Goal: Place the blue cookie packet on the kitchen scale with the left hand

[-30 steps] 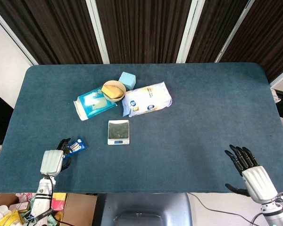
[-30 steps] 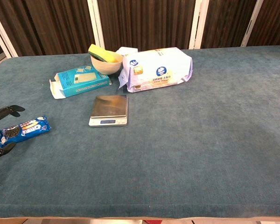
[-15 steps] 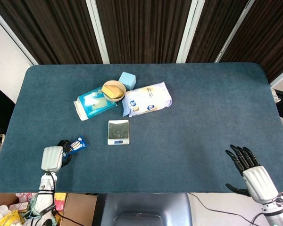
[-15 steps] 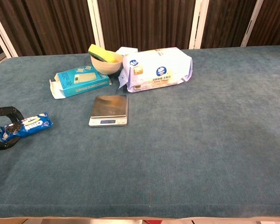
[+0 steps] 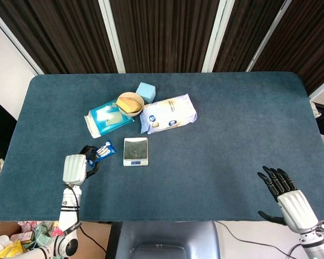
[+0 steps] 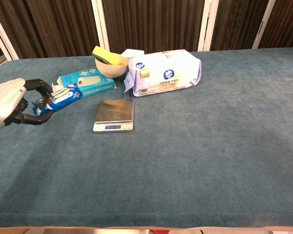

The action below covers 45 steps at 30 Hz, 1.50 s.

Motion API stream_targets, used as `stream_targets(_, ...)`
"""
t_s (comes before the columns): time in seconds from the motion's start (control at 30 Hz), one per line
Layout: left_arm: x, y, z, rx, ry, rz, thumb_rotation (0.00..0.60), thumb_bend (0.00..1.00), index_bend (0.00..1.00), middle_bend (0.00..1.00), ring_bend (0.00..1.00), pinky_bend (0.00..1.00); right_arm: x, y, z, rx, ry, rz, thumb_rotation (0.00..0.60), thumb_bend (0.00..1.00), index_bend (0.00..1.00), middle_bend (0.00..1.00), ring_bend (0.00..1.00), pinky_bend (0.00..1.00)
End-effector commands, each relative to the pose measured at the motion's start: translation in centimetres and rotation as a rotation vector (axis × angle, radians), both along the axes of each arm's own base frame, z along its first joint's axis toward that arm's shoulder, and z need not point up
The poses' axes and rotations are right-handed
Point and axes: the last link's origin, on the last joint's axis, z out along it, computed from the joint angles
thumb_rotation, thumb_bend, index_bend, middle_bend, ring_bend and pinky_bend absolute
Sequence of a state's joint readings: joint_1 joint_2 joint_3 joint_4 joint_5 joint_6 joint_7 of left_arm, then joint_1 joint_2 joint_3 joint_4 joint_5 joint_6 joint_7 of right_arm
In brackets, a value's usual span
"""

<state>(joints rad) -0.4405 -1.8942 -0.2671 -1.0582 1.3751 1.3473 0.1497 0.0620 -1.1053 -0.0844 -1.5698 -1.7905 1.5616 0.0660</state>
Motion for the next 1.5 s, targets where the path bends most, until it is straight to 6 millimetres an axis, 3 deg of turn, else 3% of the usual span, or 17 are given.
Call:
stream_targets(0.03, 2.1, 1.2, -1.6, -0.021, -0.001, -0.014, 0.6, 0.4, 0.55, 0.57, 1.0, 1.0, -0.1, -0.1, 0.1, 0.0, -0.002, -0.006, 0.6, 0.17, 0.0, 0.0, 0.0, 0.0)
stream_targets(0.33, 5.4, 3.9, -5.3, -0.067, 0.055, -0.009, 0.6, 0.4, 0.54, 0.56, 1.0, 1.0, -0.5, -0.5, 0.6, 0.007, -0.015, -0.022, 0.6, 0.17, 0.0, 0.0, 0.0, 0.0)
stream_targets(0.6, 6.8, 4.4, -6.9, -0.079, 0.054, -0.037, 0.6, 0.4, 0.52, 0.53, 1.0, 1.0, -0.8, -0.9, 0.9, 0.004, -0.023, -0.038, 0.6, 0.17, 0.0, 0.0, 0.0, 0.0)
stream_targets(0.83, 7.3, 4.7, -7.7, -0.089, 0.051, -0.04, 0.6, 0.4, 0.33, 0.26, 1.0, 1.0, -0.7, -0.8, 0.9, 0.011, -0.022, -0.032, 0.6, 0.17, 0.0, 0.0, 0.0, 0.0)
stream_targets(1.03, 7.8, 4.6, -7.9, -0.085, 0.042, -0.064, 0.6, 0.4, 0.19, 0.16, 1.0, 1.0, -0.7, -0.8, 0.9, 0.009, -0.023, -0.034, 0.6, 0.17, 0.0, 0.0, 0.0, 0.0)
stream_targets(1.27, 8.0, 4.5, -7.8, -0.088, 0.037, -0.075, 0.6, 0.39, 0.15, 0.14, 1.0, 1.0, -0.7, -0.8, 1.0, 0.006, -0.022, -0.033, 0.6, 0.17, 0.0, 0.0, 0.0, 0.0)
stream_targets(1.4, 7.5, 3.3, -5.9, -0.045, 0.029, -0.138, 0.6, 0.39, 0.14, 0.13, 1.0, 1.0, -0.7, -0.8, 0.9, 0.003, -0.02, -0.03, 0.6, 0.17, 0.0, 0.0, 0.0, 0.0)
stream_targets(1.5, 6.0, 1.8, -3.4, 0.004, 0.055, -0.195, 0.6, 0.39, 0.14, 0.14, 1.0, 1.0, -0.6, -0.7, 0.8, 0.006, -0.017, -0.026, 0.6, 0.17, 0.0, 0.0, 0.0, 0.0)
